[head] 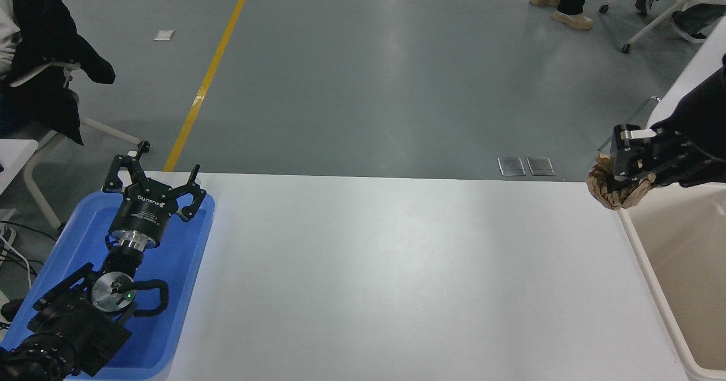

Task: Pick up paper ball place in dustbin

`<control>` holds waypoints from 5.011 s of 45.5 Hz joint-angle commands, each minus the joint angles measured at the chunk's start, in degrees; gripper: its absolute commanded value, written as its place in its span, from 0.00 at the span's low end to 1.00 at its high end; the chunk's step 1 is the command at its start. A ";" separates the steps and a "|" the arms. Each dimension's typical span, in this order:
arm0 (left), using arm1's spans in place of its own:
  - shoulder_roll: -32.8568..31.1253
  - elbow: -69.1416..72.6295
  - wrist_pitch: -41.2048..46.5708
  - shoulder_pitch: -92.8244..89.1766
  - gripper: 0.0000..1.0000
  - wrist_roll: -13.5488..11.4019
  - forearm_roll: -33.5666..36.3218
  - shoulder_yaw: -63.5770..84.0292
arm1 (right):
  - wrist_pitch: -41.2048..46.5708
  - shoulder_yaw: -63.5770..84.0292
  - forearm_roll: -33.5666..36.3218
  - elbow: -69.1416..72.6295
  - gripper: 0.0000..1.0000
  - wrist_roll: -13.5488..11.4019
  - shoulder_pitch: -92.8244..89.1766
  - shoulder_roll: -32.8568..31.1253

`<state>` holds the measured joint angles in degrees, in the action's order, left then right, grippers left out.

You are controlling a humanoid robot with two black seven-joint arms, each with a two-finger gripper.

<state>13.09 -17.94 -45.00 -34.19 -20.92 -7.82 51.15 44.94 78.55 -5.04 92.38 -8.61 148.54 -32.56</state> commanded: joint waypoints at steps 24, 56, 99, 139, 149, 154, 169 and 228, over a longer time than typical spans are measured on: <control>0.00 0.01 0.00 0.09 1.00 0.00 0.00 0.00 | 0.06 26.66 -7.17 -20.48 0.00 -0.53 -3.95 -22.45; 0.00 0.01 0.00 0.09 1.00 -0.09 -0.09 0.00 | -8.45 -30.01 -8.58 -51.68 0.00 -0.44 -71.52 -28.27; 0.00 0.01 0.00 0.09 1.00 -0.09 -0.09 0.00 | -49.32 -52.87 -7.53 -91.24 0.00 0.00 -112.67 7.51; 0.00 0.01 0.00 0.09 1.00 -0.09 -0.09 0.00 | -53.29 -58.67 -7.53 -90.36 1.00 0.00 -112.07 6.81; 0.00 0.01 0.00 0.09 1.00 -0.09 -0.09 0.00 | -53.02 -73.17 -7.62 -86.50 1.00 -0.09 -111.80 4.80; 0.00 0.01 0.00 0.09 1.00 0.00 -0.09 0.00 | -53.02 -80.03 -7.62 -79.57 1.00 0.00 -111.45 0.49; 0.09 0.01 0.00 0.09 1.00 -0.09 -0.09 0.00 | -52.14 -117.81 -7.53 -63.83 1.00 0.00 -114.69 -5.06; 0.00 0.01 0.00 0.09 1.00 0.00 -0.09 0.00 | -43.52 -142.53 -9.90 -38.34 1.00 35.95 -128.67 19.29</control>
<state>13.13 -17.93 -45.00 -34.10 -21.01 -7.93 51.15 2.75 -61.02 -13.65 47.78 24.87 22.97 -17.73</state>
